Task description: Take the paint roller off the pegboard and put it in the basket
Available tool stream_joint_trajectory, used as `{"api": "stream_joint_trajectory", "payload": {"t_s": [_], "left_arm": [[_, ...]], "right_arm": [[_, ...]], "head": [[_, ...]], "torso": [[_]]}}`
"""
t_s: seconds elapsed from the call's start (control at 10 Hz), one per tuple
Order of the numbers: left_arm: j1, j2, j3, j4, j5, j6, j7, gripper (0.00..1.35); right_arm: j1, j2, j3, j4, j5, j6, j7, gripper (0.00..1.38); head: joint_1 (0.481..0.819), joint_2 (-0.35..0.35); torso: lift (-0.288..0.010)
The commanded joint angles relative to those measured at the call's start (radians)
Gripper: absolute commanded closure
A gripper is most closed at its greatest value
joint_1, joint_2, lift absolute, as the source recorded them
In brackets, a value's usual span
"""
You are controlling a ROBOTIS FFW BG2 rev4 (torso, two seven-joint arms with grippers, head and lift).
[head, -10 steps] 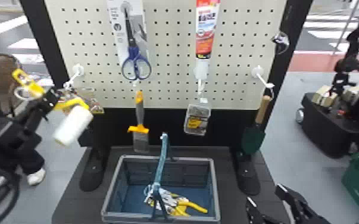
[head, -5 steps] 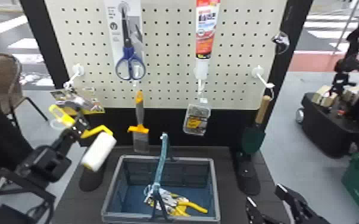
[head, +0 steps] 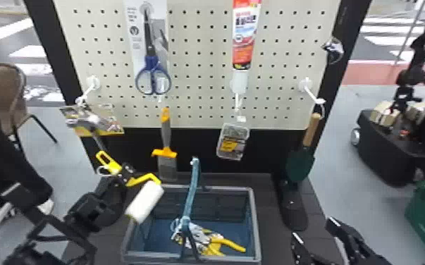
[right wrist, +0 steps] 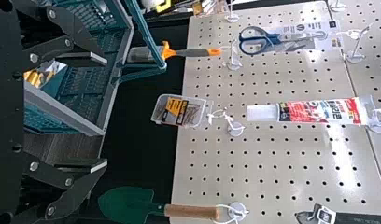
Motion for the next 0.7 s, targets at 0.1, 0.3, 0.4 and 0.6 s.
{"api": "stream_joint_trajectory", "payload": {"t_s": [0.1,0.3,0.4,0.6], "left_arm": [[-0.063,0.012,-0.065,0.107,-0.011,0.000,-0.014,1.22],[-0.095,0.015,-0.117,0.183,-0.009,-0.014,-0.024,1.22],[-0.103,0.015,-0.140,0.208,-0.011,-0.022,-0.024,1.22],[-0.110,0.018,-0.165,0.230,-0.009,-0.031,-0.024,1.22]], "right_arm": [[-0.010,-0.003,0.000,0.005,0.000,-0.003,0.010,0.50],[-0.014,-0.003,0.000,0.015,-0.002,-0.006,0.015,0.50],[-0.017,-0.003,0.000,0.017,-0.002,-0.006,0.018,0.50],[-0.021,-0.003,0.000,0.020,-0.002,-0.006,0.022,0.50]], "head": [[0.549,0.000],[0.549,0.000],[0.549,0.000],[0.549,0.000]], "torso": [[-0.100],[-0.100],[-0.100],[-0.100]]}}
